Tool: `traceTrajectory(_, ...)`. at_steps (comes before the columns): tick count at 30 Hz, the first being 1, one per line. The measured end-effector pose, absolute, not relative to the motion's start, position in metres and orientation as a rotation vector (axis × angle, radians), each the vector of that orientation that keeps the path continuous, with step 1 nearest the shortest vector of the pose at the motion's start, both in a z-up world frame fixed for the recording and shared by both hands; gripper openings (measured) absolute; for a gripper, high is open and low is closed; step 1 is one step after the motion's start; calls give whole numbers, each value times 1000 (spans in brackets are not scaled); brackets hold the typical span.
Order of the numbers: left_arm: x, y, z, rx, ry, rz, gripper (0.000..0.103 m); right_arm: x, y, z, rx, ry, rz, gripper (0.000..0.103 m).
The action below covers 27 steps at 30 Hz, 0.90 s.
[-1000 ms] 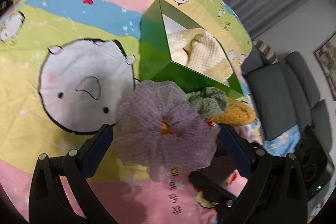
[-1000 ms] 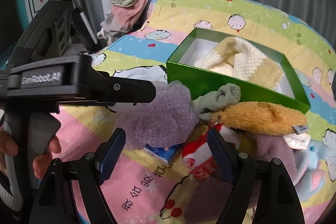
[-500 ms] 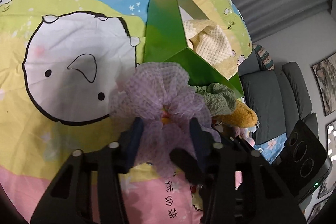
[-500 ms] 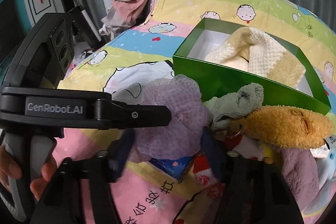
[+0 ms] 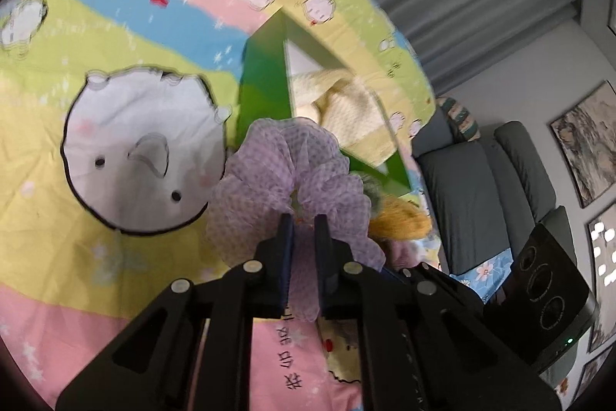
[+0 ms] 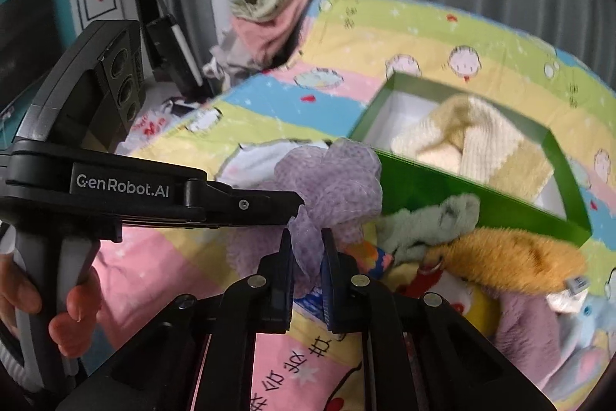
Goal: Organize soft objects
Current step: 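Grasp the purple mesh bath puff with the right gripper and lift, then lower the bath puff into the green box and release it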
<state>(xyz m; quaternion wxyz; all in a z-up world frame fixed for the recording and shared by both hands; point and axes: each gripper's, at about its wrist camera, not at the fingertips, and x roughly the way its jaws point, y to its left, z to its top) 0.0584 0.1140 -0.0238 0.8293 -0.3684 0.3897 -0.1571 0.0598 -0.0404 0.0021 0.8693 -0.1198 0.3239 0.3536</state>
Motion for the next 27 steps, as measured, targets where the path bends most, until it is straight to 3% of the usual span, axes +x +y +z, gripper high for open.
traceTrajectory(10,104,82,48,-591,754,-380,6,85,-61,59,-217,545,707,13)
traceTrajectory(20,196,61,51,-559,813,-365,11,172,-87,71,-150,568,597,13)
traceTrajectory(21,203,60,48,-566,826,-351,18,181,-89,69,-139,579,585,13)
traceTrajectory(22,214,59,43,-574,846,-326,33,193,-90,65,-129,609,577,15)
traceTrajectory(23,220,59,39,-575,861,-307,42,201,-91,62,-124,631,568,23)
traceTrajectory(24,227,59,33,-575,886,-270,65,207,-92,59,-126,655,551,28)
traceTrajectory(25,231,57,30,-567,903,-240,83,213,-93,55,-140,679,512,40)
traceTrajectory(26,235,58,25,-557,922,-205,88,218,-95,51,-156,702,476,55)
traceTrajectory(27,237,59,22,-556,928,-194,89,220,-99,48,-158,717,466,61)
